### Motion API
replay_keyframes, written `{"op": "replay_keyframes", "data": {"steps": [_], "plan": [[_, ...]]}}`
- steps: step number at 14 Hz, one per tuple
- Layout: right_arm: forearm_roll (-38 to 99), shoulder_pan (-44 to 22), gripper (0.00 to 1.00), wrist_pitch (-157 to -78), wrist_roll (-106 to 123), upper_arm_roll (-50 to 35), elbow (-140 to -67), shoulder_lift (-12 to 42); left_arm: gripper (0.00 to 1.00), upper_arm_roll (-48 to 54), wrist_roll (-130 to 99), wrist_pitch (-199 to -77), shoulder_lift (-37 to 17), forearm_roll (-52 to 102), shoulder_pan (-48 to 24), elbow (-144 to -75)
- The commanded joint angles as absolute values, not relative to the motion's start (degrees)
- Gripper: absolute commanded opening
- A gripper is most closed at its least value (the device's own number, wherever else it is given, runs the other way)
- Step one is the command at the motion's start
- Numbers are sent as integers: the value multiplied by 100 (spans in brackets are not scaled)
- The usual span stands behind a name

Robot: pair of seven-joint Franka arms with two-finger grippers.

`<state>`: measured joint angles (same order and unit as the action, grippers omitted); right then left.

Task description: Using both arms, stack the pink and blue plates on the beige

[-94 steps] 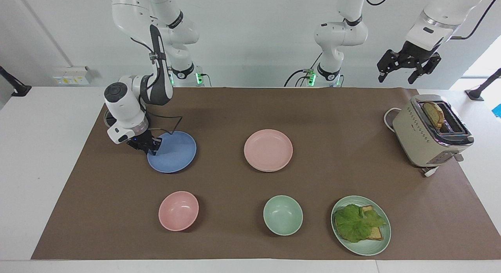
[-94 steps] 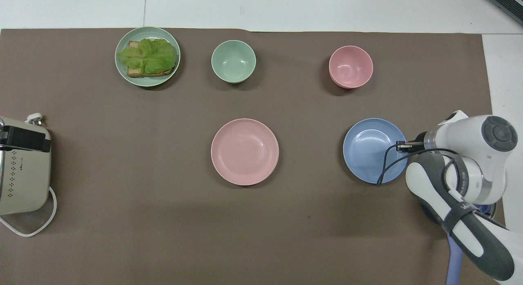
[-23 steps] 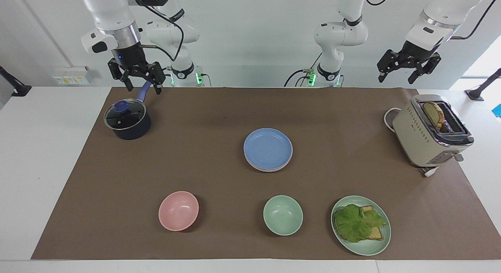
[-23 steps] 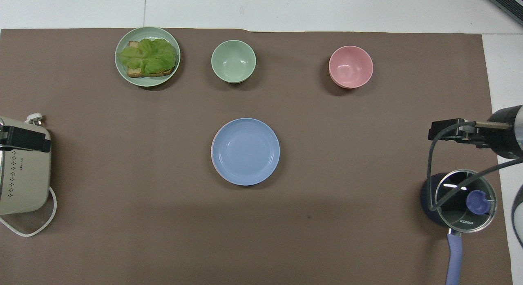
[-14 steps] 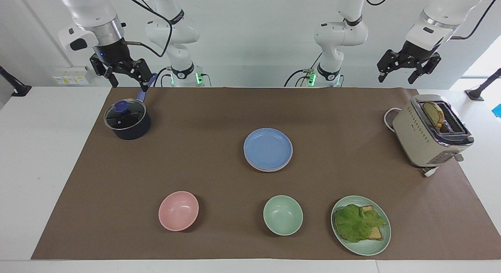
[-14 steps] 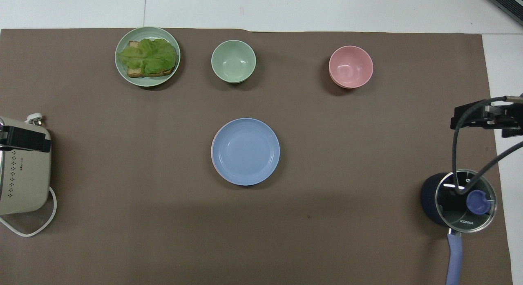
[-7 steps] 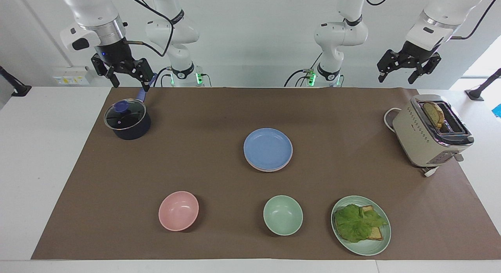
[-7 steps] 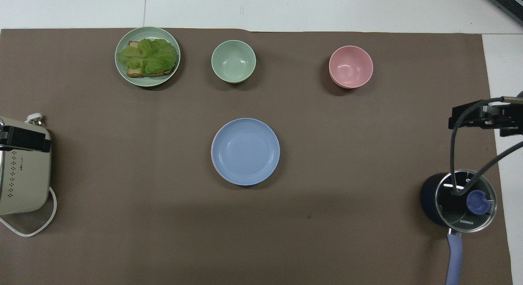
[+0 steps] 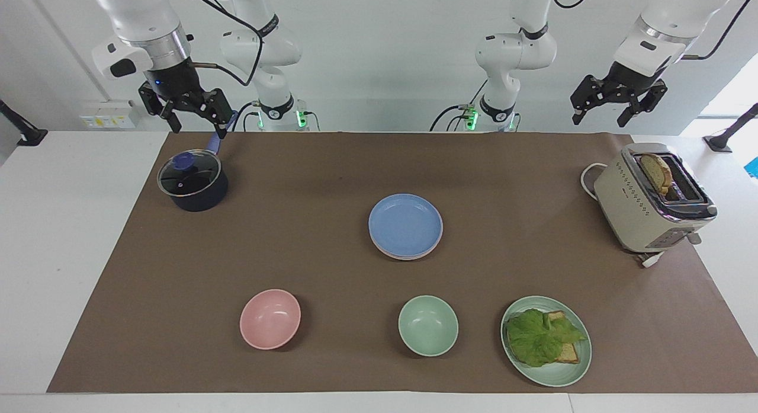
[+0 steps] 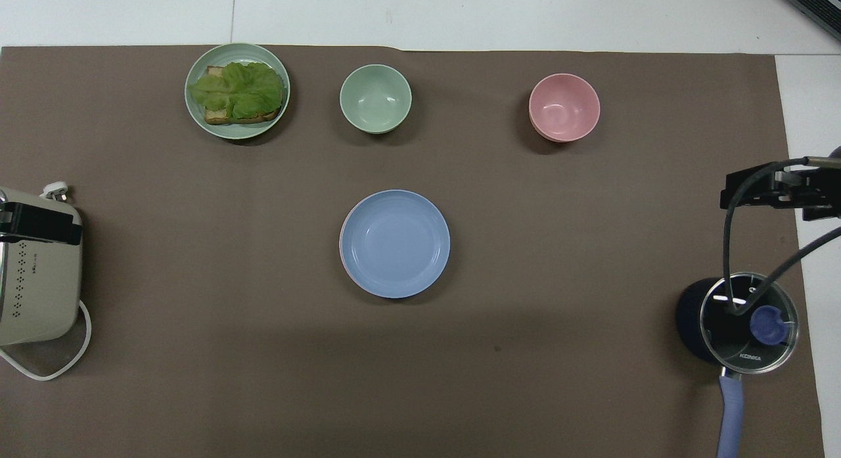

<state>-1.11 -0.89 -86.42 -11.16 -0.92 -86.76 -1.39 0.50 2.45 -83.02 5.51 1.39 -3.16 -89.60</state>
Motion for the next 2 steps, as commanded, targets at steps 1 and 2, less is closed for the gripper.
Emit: {"op": "replay_keyframes", "data": {"steps": [1,2], "plan": [[-62,-35,100,-8596,-958,-123,-8736,-202,100,88,316,-8279,694,114,-237,-9105],[-62,-35,100,-8604,-958,-123,-8736,-211,100,88,316,-8279,703,114,-237,-9105]]}}
